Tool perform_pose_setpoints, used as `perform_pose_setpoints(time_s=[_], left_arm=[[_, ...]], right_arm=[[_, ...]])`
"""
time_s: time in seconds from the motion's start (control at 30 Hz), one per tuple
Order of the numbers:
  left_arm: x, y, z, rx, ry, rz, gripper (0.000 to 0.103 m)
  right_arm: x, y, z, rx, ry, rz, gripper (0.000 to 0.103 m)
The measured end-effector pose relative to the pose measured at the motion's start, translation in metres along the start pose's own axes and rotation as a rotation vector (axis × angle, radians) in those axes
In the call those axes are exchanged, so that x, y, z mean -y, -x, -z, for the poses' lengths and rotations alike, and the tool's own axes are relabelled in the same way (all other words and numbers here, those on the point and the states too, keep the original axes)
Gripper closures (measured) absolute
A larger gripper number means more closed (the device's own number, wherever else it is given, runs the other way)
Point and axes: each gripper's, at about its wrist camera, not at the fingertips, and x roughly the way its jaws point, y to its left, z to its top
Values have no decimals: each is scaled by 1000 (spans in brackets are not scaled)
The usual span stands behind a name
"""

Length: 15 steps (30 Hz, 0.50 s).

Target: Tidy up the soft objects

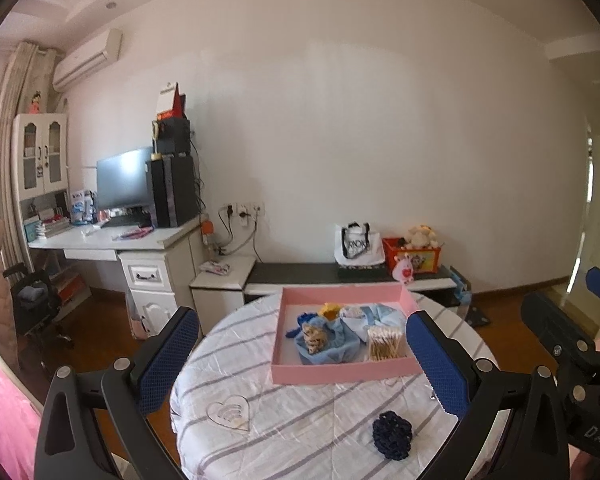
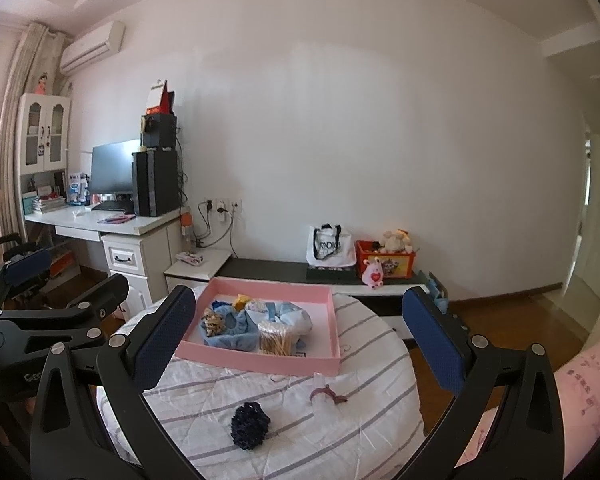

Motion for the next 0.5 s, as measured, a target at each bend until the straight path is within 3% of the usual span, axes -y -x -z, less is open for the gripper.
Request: perform_pose_setpoints(time_s=[0.5], left_arm=[[26, -57, 13, -227, -59, 92, 0]], right_arm=[[56, -45, 34, -165, -116, 128, 0]])
